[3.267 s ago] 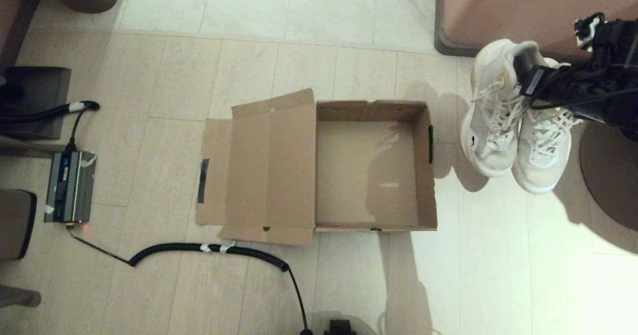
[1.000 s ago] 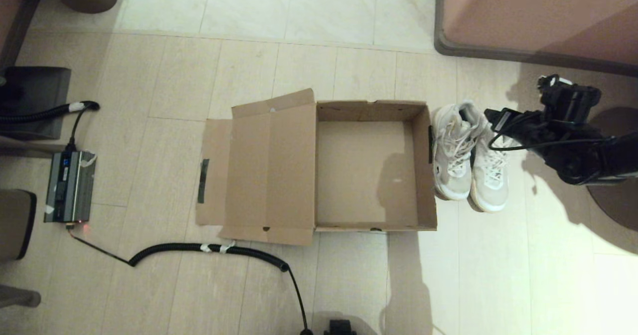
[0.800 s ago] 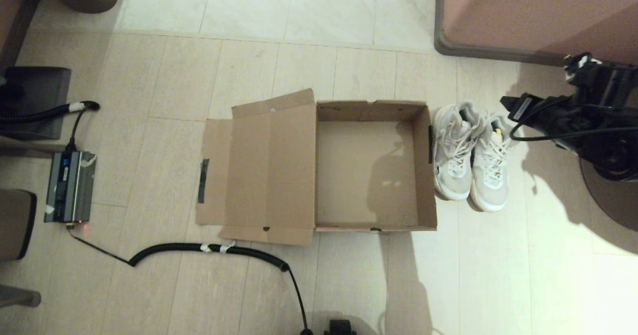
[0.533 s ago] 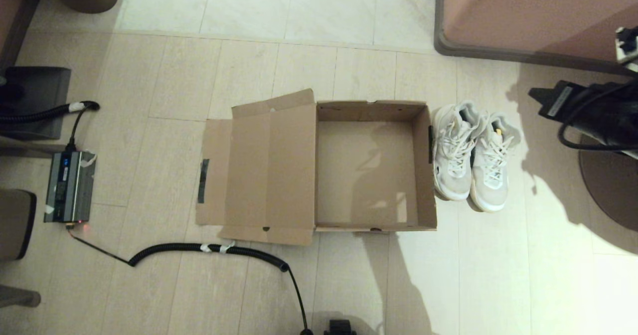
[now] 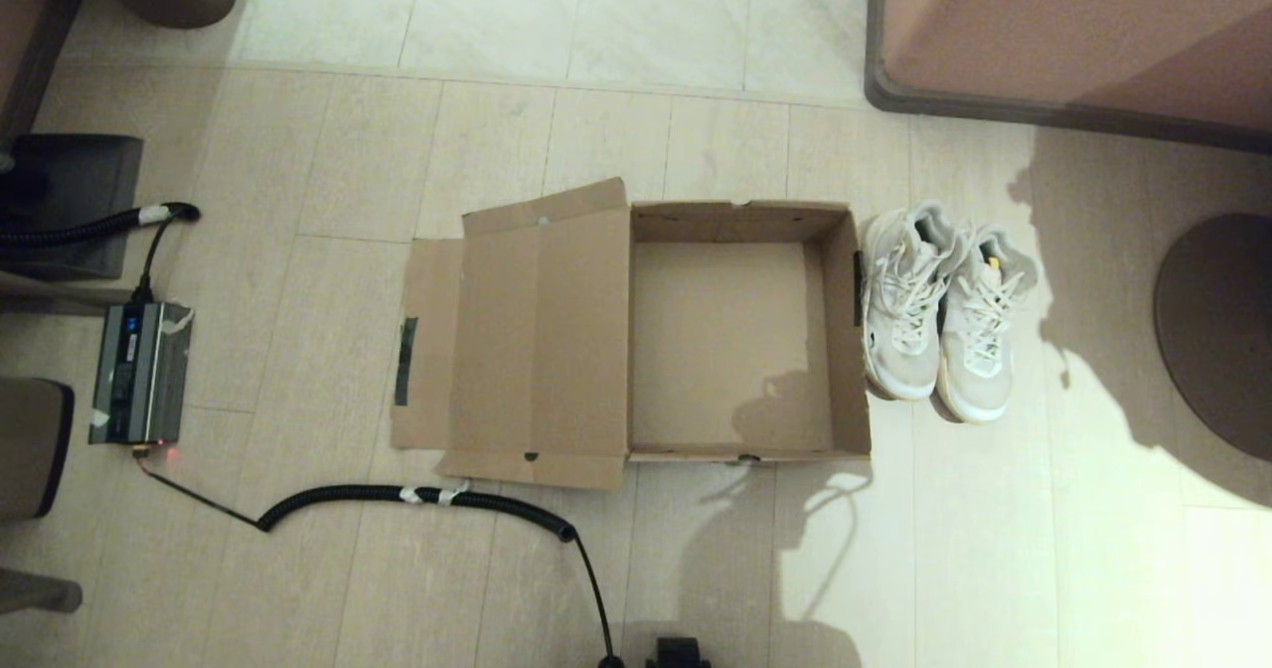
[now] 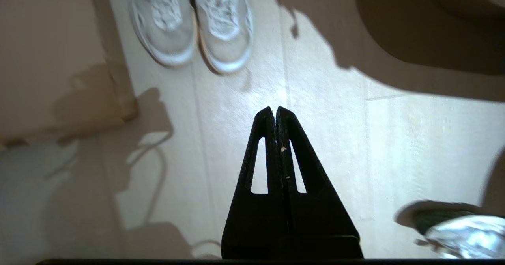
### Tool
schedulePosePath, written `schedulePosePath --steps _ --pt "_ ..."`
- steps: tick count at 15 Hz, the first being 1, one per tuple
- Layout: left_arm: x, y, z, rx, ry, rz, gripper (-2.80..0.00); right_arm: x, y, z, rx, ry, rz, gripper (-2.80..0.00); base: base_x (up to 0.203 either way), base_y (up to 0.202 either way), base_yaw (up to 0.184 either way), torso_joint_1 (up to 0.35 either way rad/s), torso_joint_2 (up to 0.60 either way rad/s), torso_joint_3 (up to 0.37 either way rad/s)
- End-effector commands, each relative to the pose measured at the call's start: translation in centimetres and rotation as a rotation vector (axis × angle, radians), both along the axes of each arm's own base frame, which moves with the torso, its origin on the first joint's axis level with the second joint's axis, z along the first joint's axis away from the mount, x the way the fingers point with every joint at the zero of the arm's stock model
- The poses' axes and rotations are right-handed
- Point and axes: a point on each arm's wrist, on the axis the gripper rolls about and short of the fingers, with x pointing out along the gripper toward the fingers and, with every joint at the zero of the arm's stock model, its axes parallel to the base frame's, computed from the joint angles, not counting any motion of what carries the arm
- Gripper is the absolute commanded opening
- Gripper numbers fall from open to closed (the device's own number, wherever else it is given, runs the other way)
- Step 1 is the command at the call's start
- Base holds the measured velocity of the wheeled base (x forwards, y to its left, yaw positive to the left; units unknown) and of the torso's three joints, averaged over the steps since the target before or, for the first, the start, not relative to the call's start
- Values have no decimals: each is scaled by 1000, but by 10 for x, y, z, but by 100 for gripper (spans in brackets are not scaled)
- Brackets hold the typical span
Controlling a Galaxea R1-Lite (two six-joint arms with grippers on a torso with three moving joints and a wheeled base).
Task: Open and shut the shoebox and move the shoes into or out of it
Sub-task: Close the shoe box
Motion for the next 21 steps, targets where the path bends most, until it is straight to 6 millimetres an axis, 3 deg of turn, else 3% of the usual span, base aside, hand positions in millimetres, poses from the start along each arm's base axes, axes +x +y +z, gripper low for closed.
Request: schedulePosePath --steps 1,4,9,11,14,16,19,21 --pt "1 0 -2 0 8 0 -280 -35 -2 -18 -49 -66 -29 -280 0 0 0 0 0 0" --pt "1 0 -2 2 6 1 -280 -65 0 -58 -143 -76 28 -280 0 0 0 0 0 0" --pt "1 0 -2 9 6 1 -280 -108 3 -96 -168 -127 141 -280 0 0 0 0 0 0" --pt "1 0 -2 10 8 1 -280 -112 4 -101 -157 -75 223 -280 0 0 0 0 0 0" --pt "1 0 -2 9 7 -1 -280 -108 4 -98 -76 -183 212 -280 0 0 0 0 0 0" --pt "1 0 -2 9 9 -1 -280 -106 6 -108 -22 -145 292 -280 0 0 0 0 0 0" --pt "0 0 -2 15 5 1 -280 -106 6 -108 -15 -145 278 -280 0 0 0 0 0 0" --pt "-2 0 19 20 -20 -1 -280 -106 6 -108 -22 -143 279 -280 0 0 0 0 0 0"
